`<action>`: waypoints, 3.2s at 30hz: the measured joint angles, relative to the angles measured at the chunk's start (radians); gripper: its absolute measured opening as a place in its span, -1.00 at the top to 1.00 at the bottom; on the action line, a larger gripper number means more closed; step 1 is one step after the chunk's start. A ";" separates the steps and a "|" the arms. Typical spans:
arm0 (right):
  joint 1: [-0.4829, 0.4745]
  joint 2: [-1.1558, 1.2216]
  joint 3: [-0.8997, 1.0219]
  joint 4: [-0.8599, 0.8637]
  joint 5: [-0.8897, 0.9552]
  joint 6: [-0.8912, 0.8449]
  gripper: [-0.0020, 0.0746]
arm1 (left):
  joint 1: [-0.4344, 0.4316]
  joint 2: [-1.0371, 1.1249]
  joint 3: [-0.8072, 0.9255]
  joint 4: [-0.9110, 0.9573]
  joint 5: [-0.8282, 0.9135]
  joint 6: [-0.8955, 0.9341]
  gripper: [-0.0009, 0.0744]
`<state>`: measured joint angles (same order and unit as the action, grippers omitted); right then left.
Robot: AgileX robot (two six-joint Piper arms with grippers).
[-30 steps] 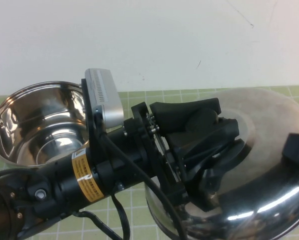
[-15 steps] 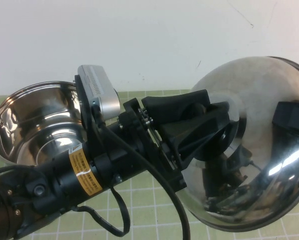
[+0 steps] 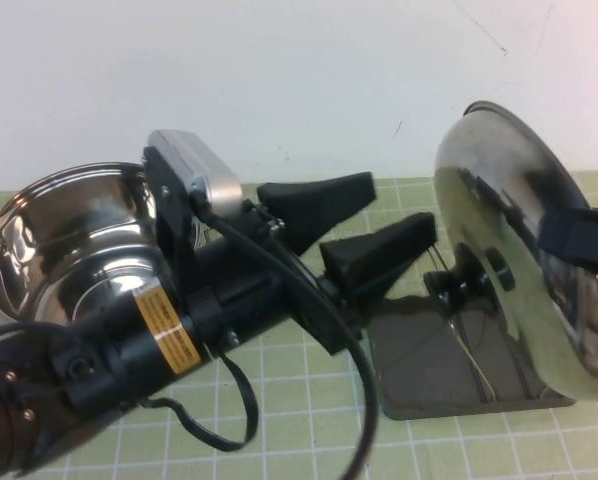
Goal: Put pot lid on rack
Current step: Place the pot lid on the pot rack
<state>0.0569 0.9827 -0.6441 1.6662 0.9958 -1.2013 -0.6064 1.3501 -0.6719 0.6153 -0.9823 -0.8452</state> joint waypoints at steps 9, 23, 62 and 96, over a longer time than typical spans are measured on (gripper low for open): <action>0.000 0.000 0.000 0.000 -0.026 -0.053 0.90 | 0.183 -0.069 0.000 0.166 0.019 -0.140 -0.36; 0.000 0.000 0.000 0.002 -0.184 -0.163 0.90 | 0.399 -0.384 0.000 0.790 0.516 -0.546 0.96; 0.102 0.357 -0.188 0.007 -0.090 -0.199 0.90 | 0.405 -0.498 0.098 0.975 0.701 -0.675 0.97; 0.118 0.199 -0.241 0.017 -0.183 -0.119 0.90 | 0.405 -0.498 0.098 1.053 0.773 -0.679 0.97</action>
<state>0.1744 1.1814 -0.8848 1.6832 0.8128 -1.3198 -0.2013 0.8521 -0.5742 1.6685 -0.2097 -1.5245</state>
